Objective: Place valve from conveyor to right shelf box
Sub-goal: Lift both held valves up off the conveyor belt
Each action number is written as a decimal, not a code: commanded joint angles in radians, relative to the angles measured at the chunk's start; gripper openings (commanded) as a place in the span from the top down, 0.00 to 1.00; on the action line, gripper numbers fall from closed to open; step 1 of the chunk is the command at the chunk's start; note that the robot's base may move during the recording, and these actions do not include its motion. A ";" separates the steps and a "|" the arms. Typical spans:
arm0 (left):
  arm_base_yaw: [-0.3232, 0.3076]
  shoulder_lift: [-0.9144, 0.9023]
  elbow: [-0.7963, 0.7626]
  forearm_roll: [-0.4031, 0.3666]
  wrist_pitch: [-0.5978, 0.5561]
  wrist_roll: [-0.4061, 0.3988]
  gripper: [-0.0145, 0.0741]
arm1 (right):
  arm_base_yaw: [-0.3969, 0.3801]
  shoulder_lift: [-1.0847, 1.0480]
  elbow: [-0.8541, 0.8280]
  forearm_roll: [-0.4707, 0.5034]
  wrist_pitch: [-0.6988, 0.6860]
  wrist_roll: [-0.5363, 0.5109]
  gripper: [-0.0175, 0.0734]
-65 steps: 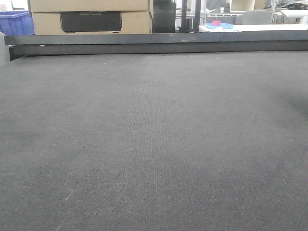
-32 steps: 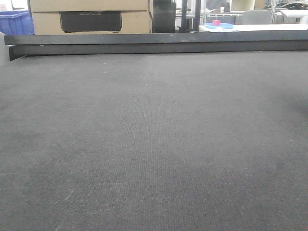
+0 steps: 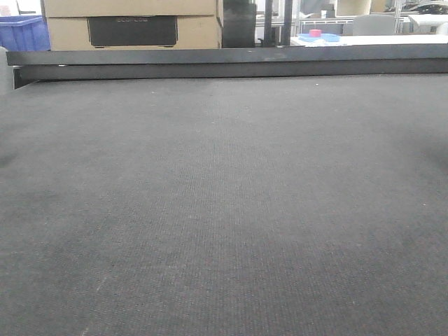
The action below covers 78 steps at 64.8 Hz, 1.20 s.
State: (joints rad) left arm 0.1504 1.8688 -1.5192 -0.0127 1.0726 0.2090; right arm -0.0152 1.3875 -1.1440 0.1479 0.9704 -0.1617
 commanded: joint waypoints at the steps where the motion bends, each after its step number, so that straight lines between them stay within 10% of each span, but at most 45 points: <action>1: 0.006 0.008 -0.009 -0.011 0.016 -0.011 0.18 | 0.000 -0.019 -0.004 -0.002 -0.032 -0.004 0.98; 21: 0.006 0.017 -0.007 -0.011 0.019 -0.031 0.27 | 0.000 -0.019 -0.004 -0.002 -0.053 -0.004 0.98; 39: 0.006 0.017 -0.007 -0.011 0.045 -0.035 0.97 | 0.000 -0.038 -0.004 -0.002 -0.078 -0.004 0.98; 78: 0.006 -0.356 -0.019 -0.085 0.030 -0.035 0.96 | 0.000 -0.180 -0.147 0.015 -0.072 -0.004 0.98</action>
State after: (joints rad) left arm 0.1513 1.6037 -1.5254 -0.0822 1.1361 0.1814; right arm -0.0152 1.2400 -1.2440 0.1500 0.9333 -0.1617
